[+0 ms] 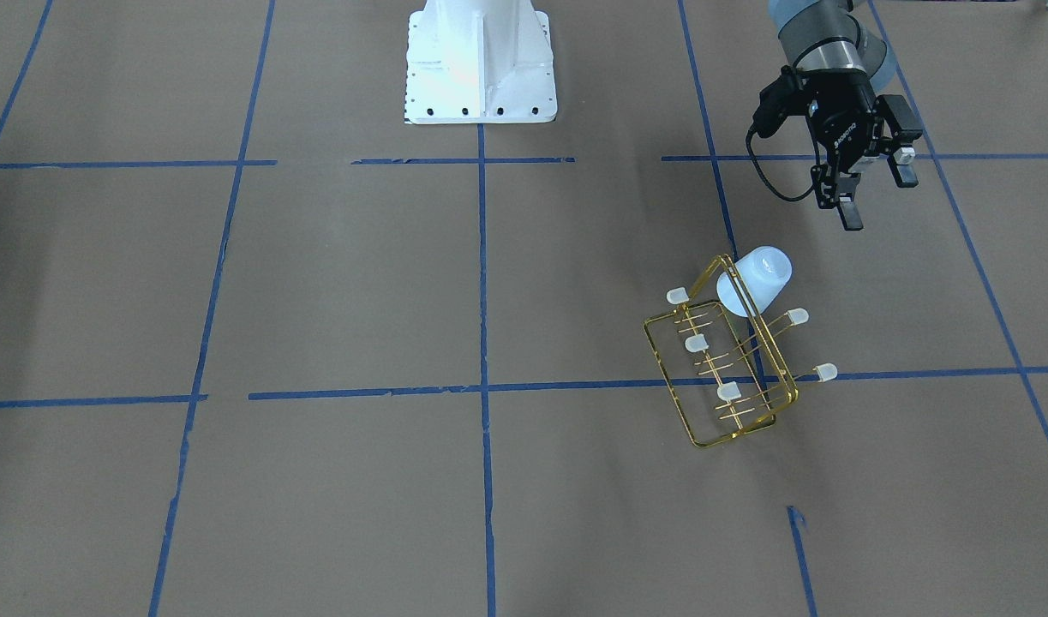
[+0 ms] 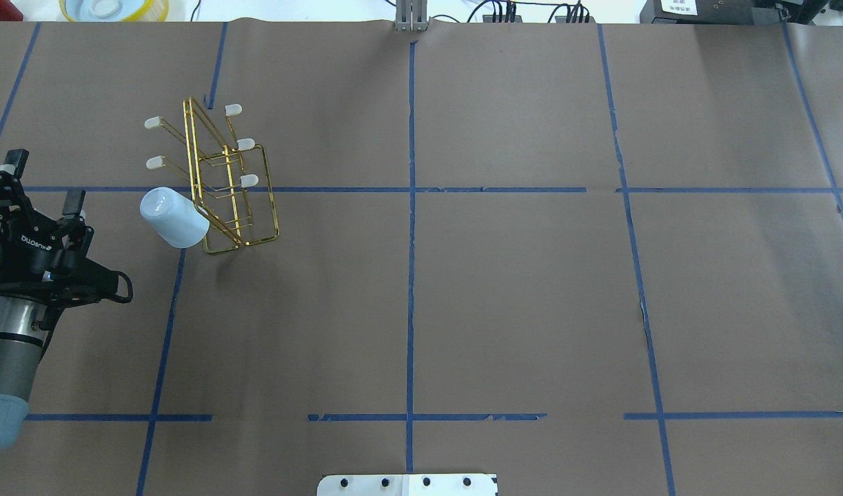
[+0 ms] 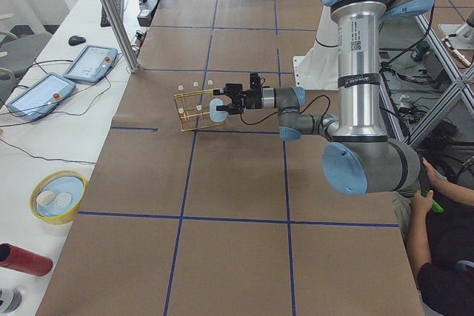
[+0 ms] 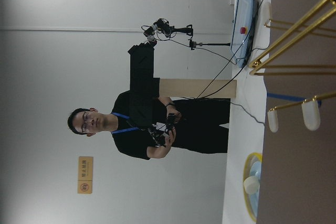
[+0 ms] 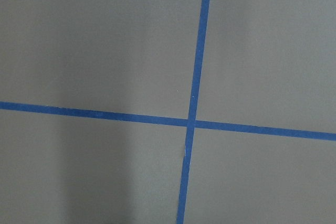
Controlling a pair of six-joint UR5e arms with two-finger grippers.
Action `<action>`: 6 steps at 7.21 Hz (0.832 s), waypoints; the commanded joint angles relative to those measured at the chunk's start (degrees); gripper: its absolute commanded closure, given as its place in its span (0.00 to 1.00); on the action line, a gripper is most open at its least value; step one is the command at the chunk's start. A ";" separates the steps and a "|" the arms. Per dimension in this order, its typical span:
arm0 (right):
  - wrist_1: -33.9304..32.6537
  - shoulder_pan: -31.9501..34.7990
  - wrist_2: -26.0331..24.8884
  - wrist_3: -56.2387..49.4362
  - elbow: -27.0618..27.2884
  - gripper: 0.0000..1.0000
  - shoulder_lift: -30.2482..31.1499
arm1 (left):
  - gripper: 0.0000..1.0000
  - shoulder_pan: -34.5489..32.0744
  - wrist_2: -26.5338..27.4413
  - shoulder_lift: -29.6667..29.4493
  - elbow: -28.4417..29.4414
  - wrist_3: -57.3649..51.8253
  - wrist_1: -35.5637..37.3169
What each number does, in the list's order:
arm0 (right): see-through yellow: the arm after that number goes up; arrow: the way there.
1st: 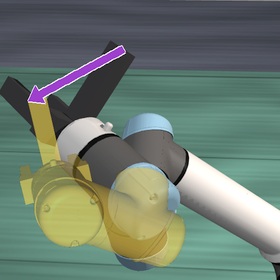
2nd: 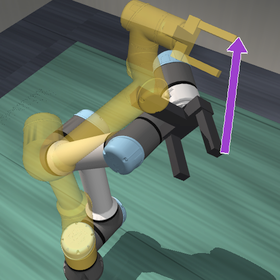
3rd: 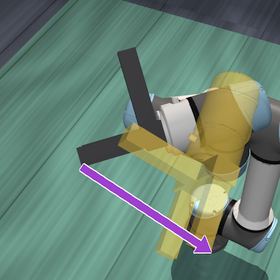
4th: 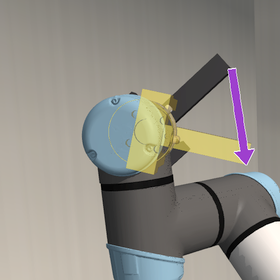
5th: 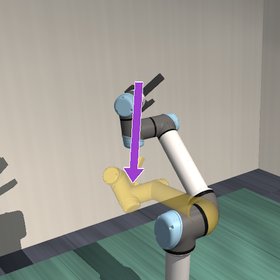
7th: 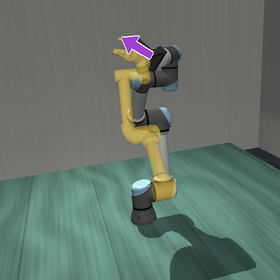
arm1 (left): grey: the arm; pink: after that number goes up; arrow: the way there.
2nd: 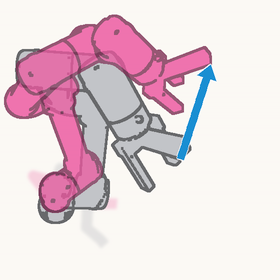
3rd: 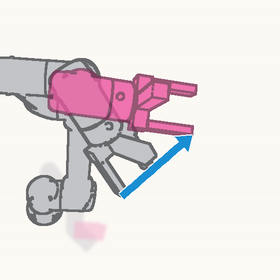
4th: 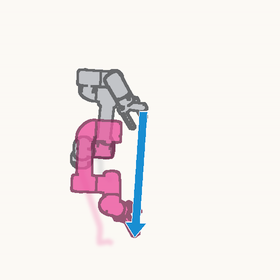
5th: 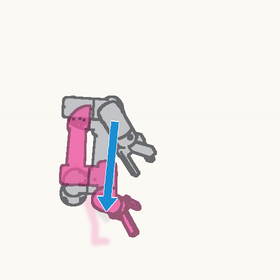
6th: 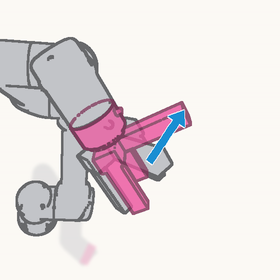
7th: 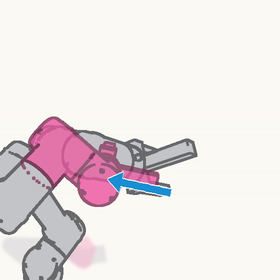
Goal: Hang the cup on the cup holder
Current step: 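Open the left gripper, releasing the cup on the rack peg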
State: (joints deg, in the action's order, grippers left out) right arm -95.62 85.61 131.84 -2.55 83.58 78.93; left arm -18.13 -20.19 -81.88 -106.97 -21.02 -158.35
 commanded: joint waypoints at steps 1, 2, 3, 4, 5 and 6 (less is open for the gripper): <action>0.00 -0.09 0.00 0.00 0.00 0.00 0.00 | 0.00 -2.69 -13.66 -0.03 -2.44 14.20 -0.29; 0.00 0.00 0.00 0.00 0.00 0.00 0.00 | 0.00 -4.97 -22.79 -0.21 -3.67 19.39 -0.29; 0.00 0.00 0.00 0.00 0.00 0.00 0.00 | 0.00 -7.95 -30.19 -0.65 -3.69 23.53 -0.20; 0.00 0.00 0.00 0.00 0.00 0.00 0.00 | 0.00 -11.11 -36.61 -0.74 -3.77 26.44 -0.03; 0.00 0.00 0.00 0.00 0.00 0.00 0.00 | 0.00 -15.06 -43.46 -0.74 -3.77 27.17 0.24; 0.00 0.00 0.00 0.00 0.00 0.00 0.00 | 0.00 -18.92 -51.63 -0.83 -3.77 29.96 0.94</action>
State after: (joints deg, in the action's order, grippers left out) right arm -95.62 85.61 131.84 -2.55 83.58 78.93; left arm -32.42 -62.44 -82.61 -110.70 6.06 -158.05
